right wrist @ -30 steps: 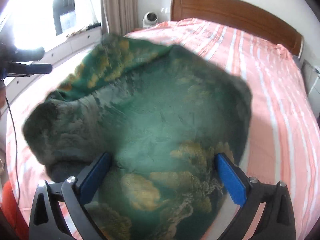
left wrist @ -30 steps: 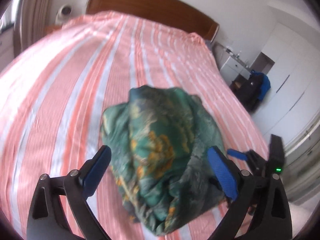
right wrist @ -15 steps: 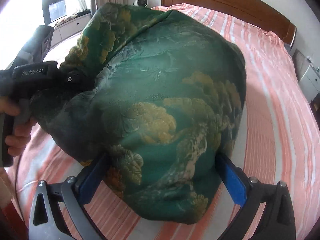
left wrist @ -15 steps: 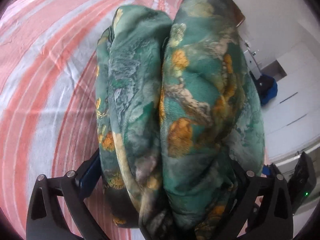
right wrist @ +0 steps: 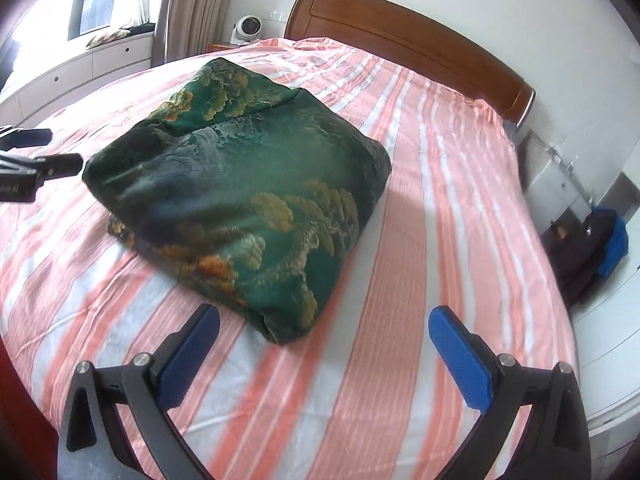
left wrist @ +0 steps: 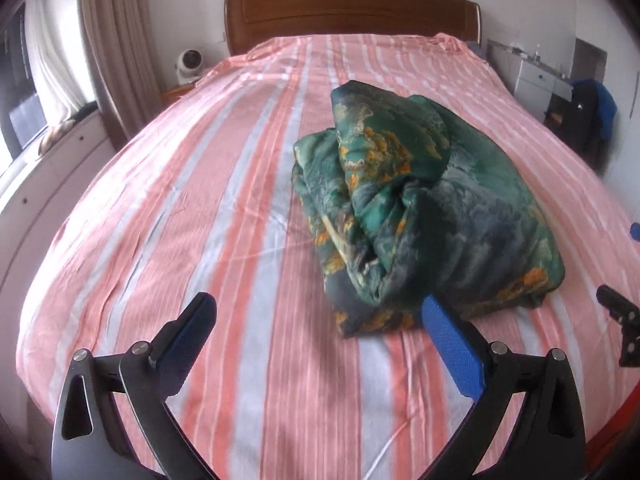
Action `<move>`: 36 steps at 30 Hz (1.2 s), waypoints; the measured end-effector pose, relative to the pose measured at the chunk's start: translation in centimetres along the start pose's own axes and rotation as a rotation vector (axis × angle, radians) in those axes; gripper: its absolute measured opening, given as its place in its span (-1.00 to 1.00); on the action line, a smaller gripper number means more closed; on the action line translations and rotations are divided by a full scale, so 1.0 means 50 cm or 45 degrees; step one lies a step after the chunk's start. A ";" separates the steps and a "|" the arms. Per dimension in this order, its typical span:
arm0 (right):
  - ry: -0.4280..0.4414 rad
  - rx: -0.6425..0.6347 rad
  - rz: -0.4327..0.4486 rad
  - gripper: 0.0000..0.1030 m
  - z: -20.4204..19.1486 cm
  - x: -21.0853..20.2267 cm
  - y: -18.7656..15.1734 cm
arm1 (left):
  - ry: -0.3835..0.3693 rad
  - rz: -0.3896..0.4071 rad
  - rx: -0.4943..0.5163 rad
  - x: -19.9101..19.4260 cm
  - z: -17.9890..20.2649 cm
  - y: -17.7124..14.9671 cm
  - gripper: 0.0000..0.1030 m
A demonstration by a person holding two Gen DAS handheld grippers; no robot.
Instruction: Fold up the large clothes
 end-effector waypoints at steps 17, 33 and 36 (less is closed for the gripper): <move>-0.038 0.060 0.035 0.99 0.090 -0.049 -0.042 | -0.071 -0.344 -0.012 0.047 0.034 -0.176 0.98; 1.212 0.801 -0.168 1.00 0.241 0.320 0.031 | -0.632 -0.453 -0.114 0.260 -0.059 0.095 1.00; 1.355 0.801 -0.217 1.00 0.198 0.399 0.083 | -0.721 -0.450 -0.129 0.295 -0.059 0.085 1.00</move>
Point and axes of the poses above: each gripper's, at about its wrist camera, not at the fingertips, and x roughly the way its jaws point, z to its right, y to its top, the point moved 3 cm from there along x, roughly the way its jaws point, and after that the axes turned 13 degrees about -z, right-handed, at the moved point
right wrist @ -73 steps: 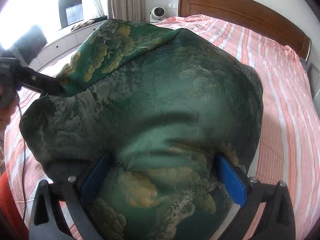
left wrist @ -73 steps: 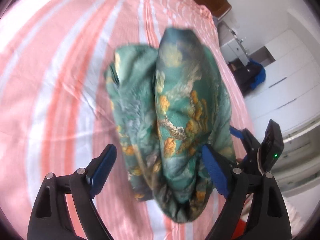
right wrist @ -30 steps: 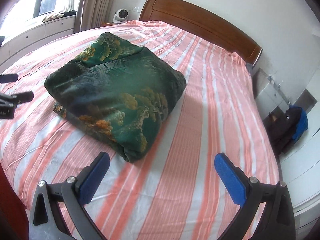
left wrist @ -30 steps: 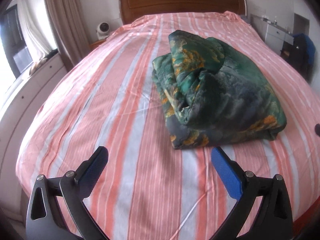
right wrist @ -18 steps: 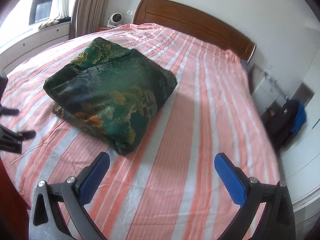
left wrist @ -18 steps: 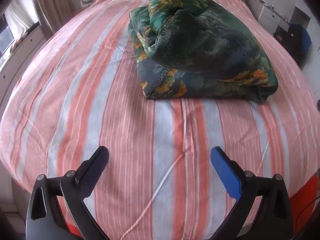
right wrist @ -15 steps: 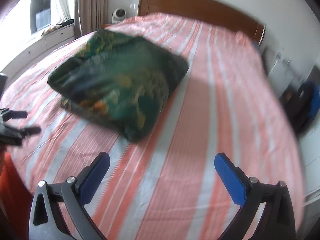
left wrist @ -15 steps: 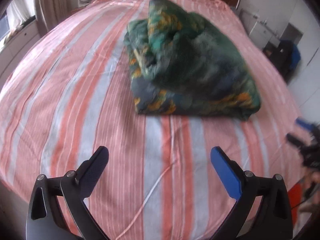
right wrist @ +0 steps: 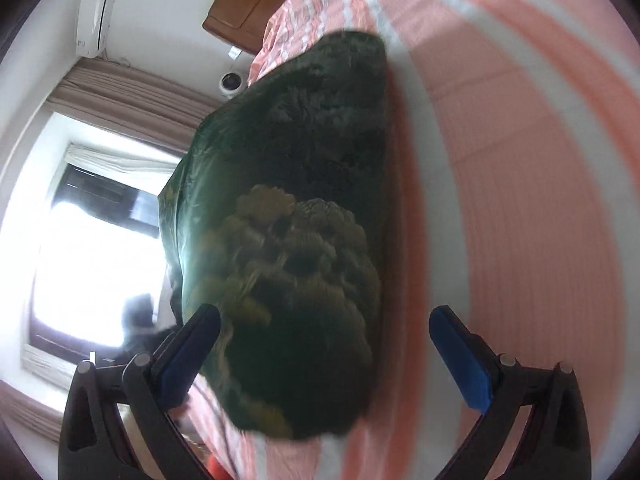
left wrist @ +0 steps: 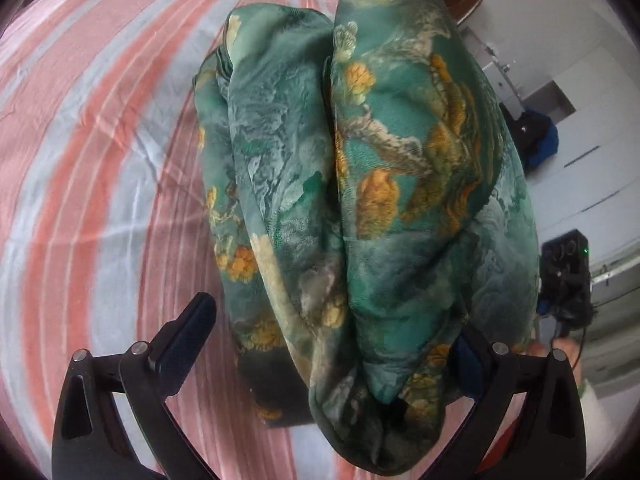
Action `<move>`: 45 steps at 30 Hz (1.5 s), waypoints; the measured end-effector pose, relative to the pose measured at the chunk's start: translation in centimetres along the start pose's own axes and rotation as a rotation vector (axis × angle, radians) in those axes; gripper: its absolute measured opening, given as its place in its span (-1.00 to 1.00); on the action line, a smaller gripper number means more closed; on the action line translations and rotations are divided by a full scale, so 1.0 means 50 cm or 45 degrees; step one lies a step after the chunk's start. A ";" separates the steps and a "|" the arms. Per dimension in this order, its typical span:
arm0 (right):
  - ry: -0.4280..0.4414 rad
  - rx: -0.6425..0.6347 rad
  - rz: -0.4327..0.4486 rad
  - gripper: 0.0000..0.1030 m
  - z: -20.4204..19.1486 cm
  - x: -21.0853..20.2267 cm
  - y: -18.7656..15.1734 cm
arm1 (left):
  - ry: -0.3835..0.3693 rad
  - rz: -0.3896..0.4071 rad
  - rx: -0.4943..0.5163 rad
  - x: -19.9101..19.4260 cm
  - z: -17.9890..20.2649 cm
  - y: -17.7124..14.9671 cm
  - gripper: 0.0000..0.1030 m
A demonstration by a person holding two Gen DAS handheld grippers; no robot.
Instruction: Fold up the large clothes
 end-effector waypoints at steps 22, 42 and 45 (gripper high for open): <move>-0.375 -0.789 0.256 0.43 -0.409 -0.011 -0.018 | 0.196 0.305 0.207 -0.166 0.198 -0.004 0.19; -0.991 -0.797 0.464 1.00 -0.347 -0.196 -0.260 | 0.985 0.653 0.278 -0.171 0.339 -0.263 1.00; -1.026 -0.759 0.439 1.00 -0.347 -0.205 -0.349 | 0.895 0.622 0.206 -0.196 0.373 -0.309 1.00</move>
Point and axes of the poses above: each gripper's, at about its wrist camera, not at the fingertips, and x roughly the way its jaws point, z to its right, y to its top, the point moved 3 cm from there along x, roughly the way its jaws point, and after that the axes turned 13 degrees about -z, right-handed, at the moved point
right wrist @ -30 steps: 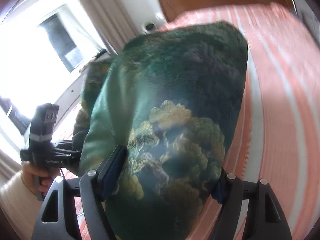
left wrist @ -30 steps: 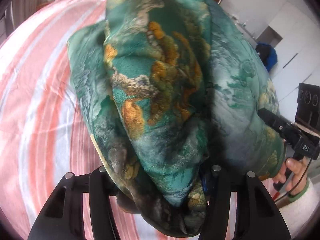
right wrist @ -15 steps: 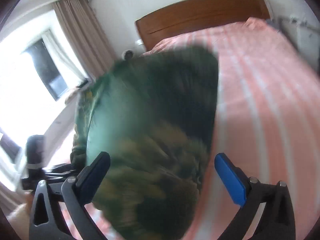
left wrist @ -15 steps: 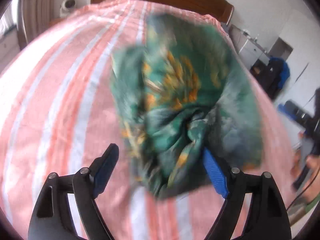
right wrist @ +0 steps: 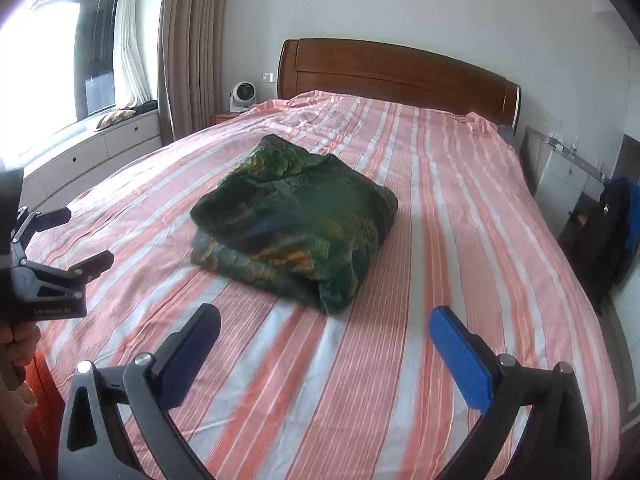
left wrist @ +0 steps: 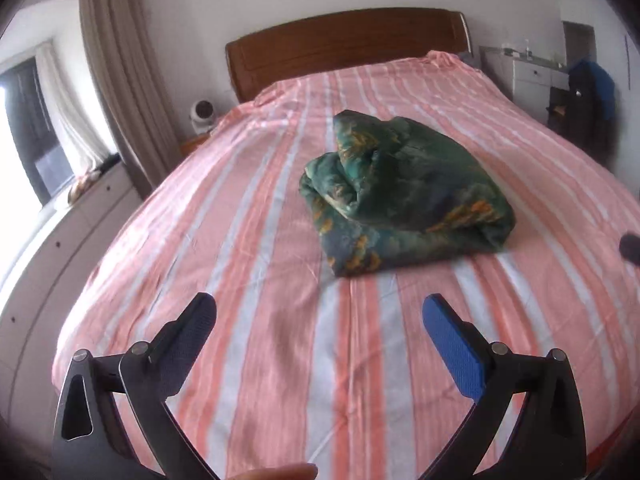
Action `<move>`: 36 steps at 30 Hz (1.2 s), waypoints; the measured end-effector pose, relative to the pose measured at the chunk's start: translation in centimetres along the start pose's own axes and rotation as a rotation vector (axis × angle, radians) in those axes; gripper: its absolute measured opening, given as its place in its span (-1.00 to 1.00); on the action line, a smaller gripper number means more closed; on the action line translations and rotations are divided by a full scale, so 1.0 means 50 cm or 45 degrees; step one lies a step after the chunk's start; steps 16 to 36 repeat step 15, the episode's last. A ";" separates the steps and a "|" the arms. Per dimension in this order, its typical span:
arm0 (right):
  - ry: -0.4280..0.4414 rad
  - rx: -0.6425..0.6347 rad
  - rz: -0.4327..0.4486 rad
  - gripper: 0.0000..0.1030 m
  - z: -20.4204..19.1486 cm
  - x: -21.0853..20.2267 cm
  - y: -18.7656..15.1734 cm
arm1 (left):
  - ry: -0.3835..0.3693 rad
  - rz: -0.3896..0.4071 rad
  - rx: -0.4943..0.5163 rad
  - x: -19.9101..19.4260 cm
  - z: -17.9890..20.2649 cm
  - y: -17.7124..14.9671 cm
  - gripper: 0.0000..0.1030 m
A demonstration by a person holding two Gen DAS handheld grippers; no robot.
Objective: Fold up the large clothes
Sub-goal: 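Release the bundle and withdraw both tools from the jacket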
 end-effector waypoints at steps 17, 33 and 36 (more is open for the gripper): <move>-0.091 0.071 -0.046 1.00 -0.019 -0.082 -0.103 | -0.075 0.114 0.038 -0.166 0.081 -0.091 1.00; -0.091 0.071 -0.046 1.00 -0.019 -0.082 -0.103 | -0.075 0.114 0.038 -0.166 0.081 -0.091 1.00; -0.091 0.071 -0.046 1.00 -0.019 -0.082 -0.103 | -0.075 0.114 0.038 -0.166 0.081 -0.091 1.00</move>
Point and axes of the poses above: each gripper's, at about its wrist camera, not at the fingertips, and x roughly the way its jaws point, z to its right, y to its top, the point moved 3 cm from there along x, roughly the way its jaws point, and after that the axes turned 13 degrees about -z, right-handed, at the moved point
